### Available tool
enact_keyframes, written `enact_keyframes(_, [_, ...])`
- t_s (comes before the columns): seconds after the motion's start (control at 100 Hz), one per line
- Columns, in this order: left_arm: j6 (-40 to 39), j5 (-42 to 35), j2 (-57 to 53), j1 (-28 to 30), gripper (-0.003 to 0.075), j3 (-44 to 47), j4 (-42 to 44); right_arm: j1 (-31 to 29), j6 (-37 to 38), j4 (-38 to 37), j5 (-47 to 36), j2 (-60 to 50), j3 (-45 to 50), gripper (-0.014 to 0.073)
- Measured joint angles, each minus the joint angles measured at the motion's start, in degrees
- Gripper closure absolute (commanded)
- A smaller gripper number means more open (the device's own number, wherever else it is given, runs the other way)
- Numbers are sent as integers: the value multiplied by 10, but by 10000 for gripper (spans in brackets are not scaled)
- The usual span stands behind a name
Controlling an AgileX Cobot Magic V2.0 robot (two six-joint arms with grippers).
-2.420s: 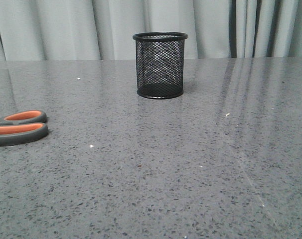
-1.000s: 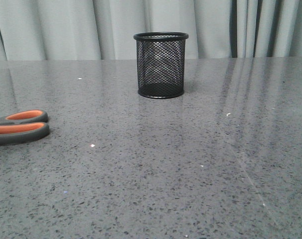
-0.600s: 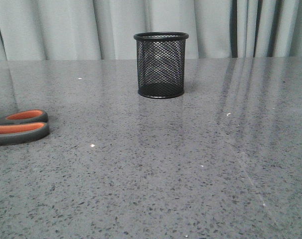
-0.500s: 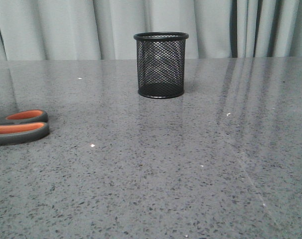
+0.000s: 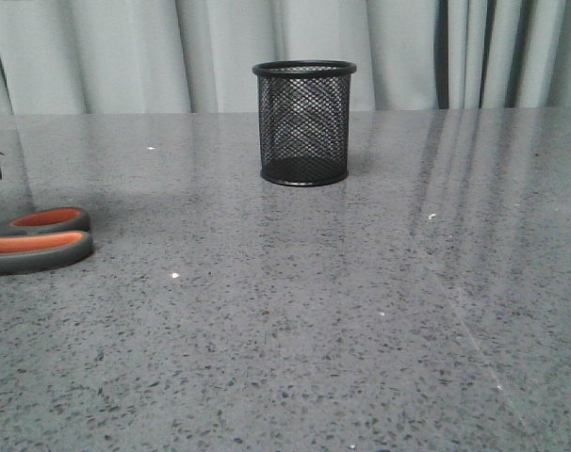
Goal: Put scissors into bucket
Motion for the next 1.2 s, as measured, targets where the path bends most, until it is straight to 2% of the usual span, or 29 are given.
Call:
enact_keyframes(0.31, [0, 0, 16, -11, 332, 0, 52, 14, 0, 0, 0, 0, 0, 221])
enact_keyframes(1.2, [7, -6, 57, -11, 332, -1, 43, 29, -1, 0, 0, 0, 0, 221])
